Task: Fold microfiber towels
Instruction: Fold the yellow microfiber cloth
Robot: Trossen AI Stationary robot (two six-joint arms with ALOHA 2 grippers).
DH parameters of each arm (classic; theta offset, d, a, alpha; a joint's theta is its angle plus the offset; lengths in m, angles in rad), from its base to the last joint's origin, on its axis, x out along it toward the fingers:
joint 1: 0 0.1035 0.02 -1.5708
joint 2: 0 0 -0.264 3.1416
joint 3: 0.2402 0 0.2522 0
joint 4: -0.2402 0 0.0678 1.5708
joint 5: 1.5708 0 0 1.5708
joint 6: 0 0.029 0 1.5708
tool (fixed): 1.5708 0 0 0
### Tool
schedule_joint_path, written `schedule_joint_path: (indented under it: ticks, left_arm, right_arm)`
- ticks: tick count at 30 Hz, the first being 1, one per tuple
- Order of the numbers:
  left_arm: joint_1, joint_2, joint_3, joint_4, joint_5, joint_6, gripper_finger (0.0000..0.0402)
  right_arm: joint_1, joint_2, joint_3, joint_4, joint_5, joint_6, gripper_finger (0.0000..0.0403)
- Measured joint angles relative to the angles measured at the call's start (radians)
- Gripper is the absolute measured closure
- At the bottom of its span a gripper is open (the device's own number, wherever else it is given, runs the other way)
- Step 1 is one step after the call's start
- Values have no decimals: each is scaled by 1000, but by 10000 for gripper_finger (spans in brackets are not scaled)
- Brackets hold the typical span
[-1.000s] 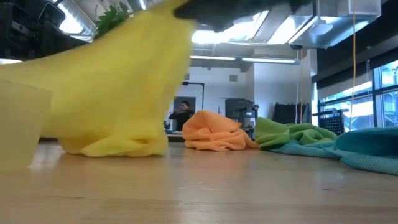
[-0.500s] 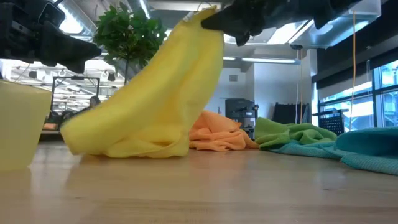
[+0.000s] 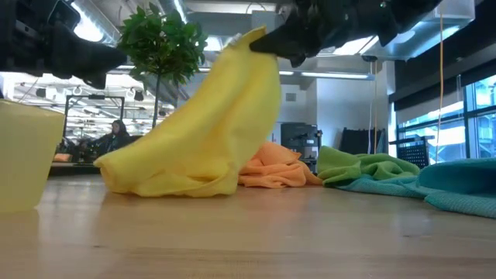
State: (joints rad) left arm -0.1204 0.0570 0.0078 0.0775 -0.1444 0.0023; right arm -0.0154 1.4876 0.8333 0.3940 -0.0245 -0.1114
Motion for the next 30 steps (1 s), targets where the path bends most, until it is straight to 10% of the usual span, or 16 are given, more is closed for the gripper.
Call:
schedule_joint_path:
  ticks: [20,30]
  left_arm:
    - [-3,18,11,166,23,-104,329]
    - [-112,388,183,143,-105,-124,329]
  right_arm:
    - [-65,-12,2,-15,-160,3,394]
    - [-106,-87,2,-61,-144,-6,398]
